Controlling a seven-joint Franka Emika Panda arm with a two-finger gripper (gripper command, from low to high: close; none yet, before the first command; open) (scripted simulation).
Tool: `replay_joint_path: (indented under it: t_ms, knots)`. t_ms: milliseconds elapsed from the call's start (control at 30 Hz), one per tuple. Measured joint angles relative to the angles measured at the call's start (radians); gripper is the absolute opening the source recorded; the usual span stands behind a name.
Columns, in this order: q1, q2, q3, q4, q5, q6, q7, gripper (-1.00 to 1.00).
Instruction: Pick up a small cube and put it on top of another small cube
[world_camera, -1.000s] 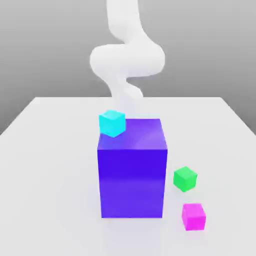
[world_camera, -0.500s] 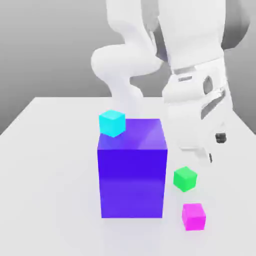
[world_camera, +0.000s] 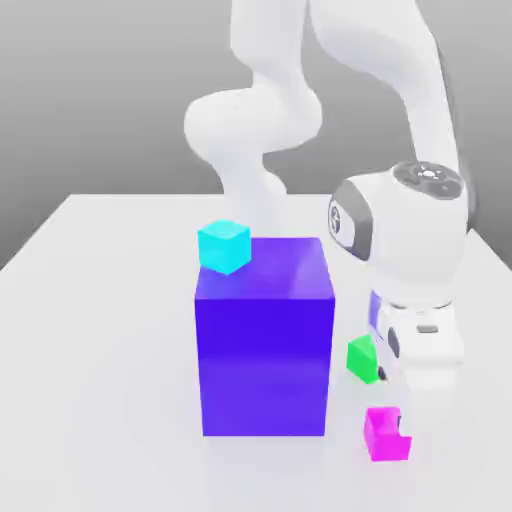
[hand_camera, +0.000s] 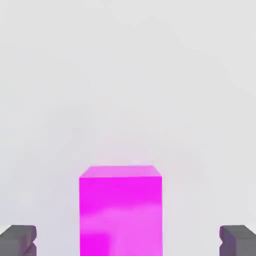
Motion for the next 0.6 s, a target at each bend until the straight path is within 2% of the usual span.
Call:
replay_joint_path:
  t_ms: [100, 133, 367, 600]
  knots:
    - [-0.034, 0.079, 0.041, 0.015, 0.03, 0.062, -0.024, 0.0]
    - [-0.047, 0.105, 0.057, 0.019, 0.041, 0.082, -0.031, -1.0]
    - [-0.05, 0.111, 0.059, 0.021, 0.042, 0.084, -0.032, -1.0]
    - [-0.002, -0.054, -0.005, -0.013, -0.034, -0.045, 0.025, -1.0]
